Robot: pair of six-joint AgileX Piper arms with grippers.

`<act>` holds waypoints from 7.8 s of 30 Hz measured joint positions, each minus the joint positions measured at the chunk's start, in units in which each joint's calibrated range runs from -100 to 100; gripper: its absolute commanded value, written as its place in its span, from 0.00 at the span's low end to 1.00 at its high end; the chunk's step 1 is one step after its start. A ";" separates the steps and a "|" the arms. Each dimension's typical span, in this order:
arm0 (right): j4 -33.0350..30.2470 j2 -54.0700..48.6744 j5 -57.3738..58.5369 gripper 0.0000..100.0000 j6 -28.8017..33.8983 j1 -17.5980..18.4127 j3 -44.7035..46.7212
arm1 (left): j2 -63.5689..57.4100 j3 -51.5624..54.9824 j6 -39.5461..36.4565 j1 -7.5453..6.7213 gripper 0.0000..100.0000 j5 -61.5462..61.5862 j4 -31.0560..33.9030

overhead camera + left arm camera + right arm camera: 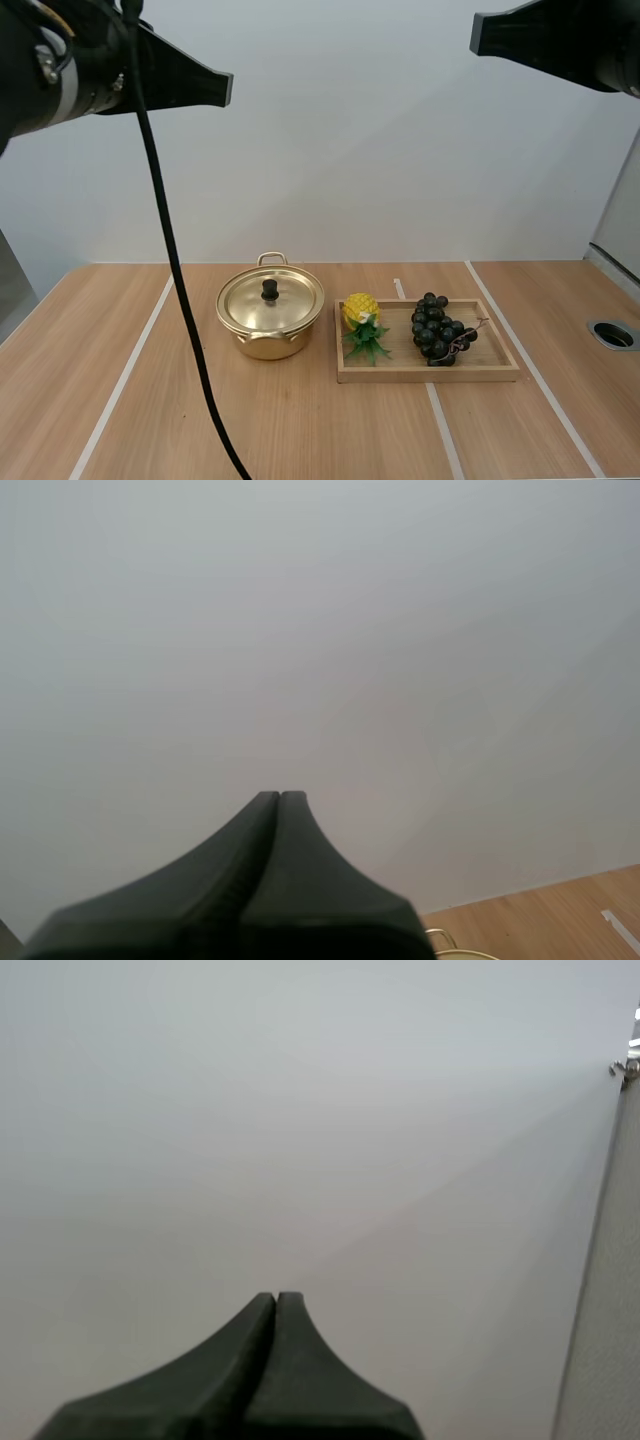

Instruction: Open the pot, put the grape inside, and close it

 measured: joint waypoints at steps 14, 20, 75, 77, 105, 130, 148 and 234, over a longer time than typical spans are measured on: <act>0.30 0.71 1.07 1.00 -9.21 -0.31 -0.44 | 3.85 -0.19 7.17 0.00 1.00 1.57 -7.68; 2.17 0.95 1.07 1.00 -9.21 -0.45 -0.44 | 4.10 -0.31 7.50 0.00 1.00 1.57 -7.76; 7.26 11.50 25.50 1.00 -12.13 -1.32 -0.66 | 63.57 -10.86 22.80 -5.08 1.00 26.84 -5.12; 7.26 11.50 25.50 1.00 -12.13 -1.32 -0.66 | 64.35 -11.16 22.71 -5.08 1.00 26.84 -4.99; 7.69 11.50 25.50 1.00 -12.13 -1.32 -0.66 | 69.86 -11.31 22.46 -5.08 1.00 30.03 -4.76; 9.03 11.50 23.62 1.00 -12.22 -1.32 -0.66 | 64.83 -16.38 20.08 -5.08 0.00 36.07 -4.64; 9.03 11.22 21.27 1.00 -13.40 -1.32 -0.66 | 33.31 -34.53 15.97 -5.08 0.00 31.78 -2.35; 22.34 73.74 24.40 1.00 -21.48 -5.80 -1.00 | 14.73 -57.36 7.71 -5.08 0.00 17.41 3.20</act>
